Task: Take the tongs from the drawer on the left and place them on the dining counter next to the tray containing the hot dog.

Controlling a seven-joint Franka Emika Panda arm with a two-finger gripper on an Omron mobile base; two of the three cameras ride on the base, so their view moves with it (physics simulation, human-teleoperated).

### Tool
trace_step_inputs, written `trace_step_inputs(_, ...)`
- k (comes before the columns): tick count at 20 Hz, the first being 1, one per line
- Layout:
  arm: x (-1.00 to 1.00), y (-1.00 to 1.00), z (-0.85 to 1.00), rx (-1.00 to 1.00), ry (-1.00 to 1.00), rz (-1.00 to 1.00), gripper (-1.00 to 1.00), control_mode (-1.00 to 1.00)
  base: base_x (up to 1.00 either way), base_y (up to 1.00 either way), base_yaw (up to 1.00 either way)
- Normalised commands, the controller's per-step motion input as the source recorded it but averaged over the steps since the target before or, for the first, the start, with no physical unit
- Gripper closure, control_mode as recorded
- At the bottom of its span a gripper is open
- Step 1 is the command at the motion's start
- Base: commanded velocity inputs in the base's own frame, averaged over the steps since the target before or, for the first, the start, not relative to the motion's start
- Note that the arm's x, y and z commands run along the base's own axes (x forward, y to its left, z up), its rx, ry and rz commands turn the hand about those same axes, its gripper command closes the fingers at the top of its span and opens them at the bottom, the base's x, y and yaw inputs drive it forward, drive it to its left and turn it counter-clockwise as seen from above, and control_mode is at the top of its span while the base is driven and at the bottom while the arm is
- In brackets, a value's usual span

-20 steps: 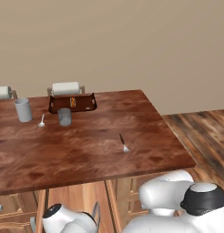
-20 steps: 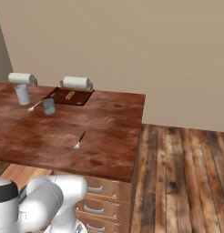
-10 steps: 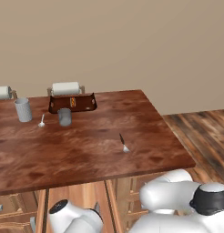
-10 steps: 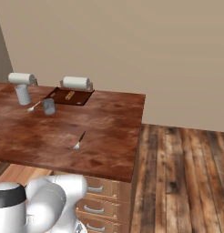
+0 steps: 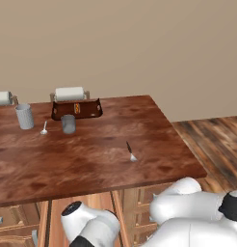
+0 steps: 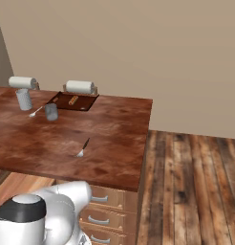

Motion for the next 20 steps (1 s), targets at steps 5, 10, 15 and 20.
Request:
trace_step_inputs(5,0.00,-0.31,0.23,0.00,0.00,0.00,-1.00,-1.00,0.00,0.00,0.00)
trace_step_inputs(10,0.00,-0.31,0.23,0.00,-0.02,0.00,-1.00,-1.00,0.00,0.00,0.00)
trace_step_inputs(15,0.01,-0.26,0.25,0.00,-0.03,0.00,-1.00,-1.00,0.00,0.00,0.00)
trace_step_inputs(20,0.20,-0.24,0.16,0.00,0.00,0.00,-1.00,-1.00,0.00,0.00,0.00)
